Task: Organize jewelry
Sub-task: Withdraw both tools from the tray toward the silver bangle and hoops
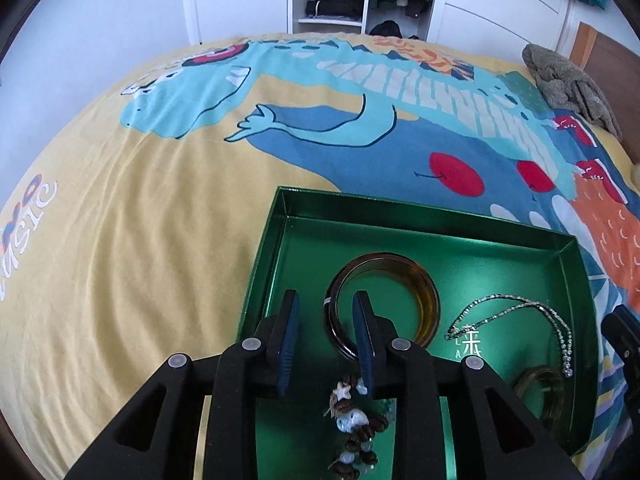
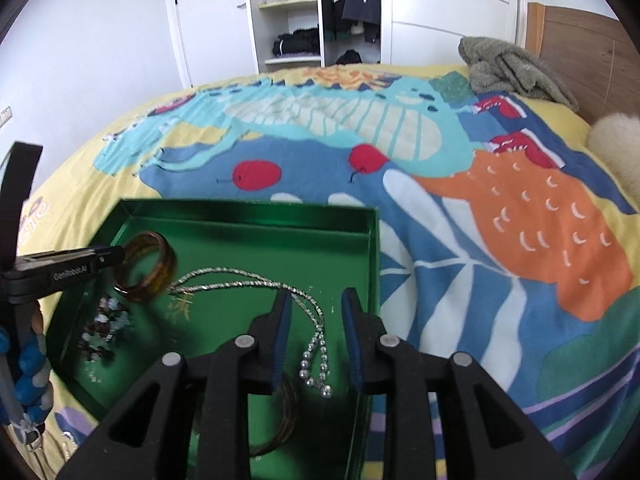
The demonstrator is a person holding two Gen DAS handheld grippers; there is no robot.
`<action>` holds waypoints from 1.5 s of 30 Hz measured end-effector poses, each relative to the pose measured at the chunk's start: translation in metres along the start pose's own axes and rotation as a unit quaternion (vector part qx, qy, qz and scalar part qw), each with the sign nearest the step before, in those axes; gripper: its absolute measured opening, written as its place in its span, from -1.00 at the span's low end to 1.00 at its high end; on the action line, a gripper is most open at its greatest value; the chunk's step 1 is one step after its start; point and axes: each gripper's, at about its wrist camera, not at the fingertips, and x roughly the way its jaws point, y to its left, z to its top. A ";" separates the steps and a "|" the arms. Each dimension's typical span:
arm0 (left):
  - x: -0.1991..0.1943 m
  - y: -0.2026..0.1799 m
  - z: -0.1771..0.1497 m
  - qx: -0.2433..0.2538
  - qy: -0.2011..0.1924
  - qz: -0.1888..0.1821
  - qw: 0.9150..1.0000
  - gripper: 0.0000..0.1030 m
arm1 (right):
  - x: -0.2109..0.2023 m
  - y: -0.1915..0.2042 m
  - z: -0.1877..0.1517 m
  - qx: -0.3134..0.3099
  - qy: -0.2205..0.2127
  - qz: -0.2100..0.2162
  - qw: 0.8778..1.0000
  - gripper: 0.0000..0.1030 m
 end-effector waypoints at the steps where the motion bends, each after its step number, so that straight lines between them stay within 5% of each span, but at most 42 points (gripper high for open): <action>1: -0.011 0.000 -0.001 0.004 -0.010 0.000 1.000 -0.43 | -0.010 -0.001 0.002 0.002 -0.007 0.003 1.000 -0.52; 8: -0.110 0.013 -0.022 0.026 -0.071 -0.005 0.997 -0.42 | -0.113 0.004 0.000 0.007 -0.064 0.022 0.998 -0.52; 23: -0.268 0.076 -0.125 0.017 -0.121 -0.015 0.992 -0.39 | -0.309 0.053 -0.066 0.004 -0.138 0.050 0.989 -0.52; 34: -0.337 0.109 -0.187 0.010 -0.158 -0.012 0.987 -0.25 | -0.381 0.076 -0.120 0.010 -0.155 0.052 0.987 -0.52; 45: -0.365 0.129 -0.216 0.005 -0.176 -0.019 0.984 -0.04 | -0.416 0.095 -0.146 -0.002 -0.166 0.059 0.984 -0.52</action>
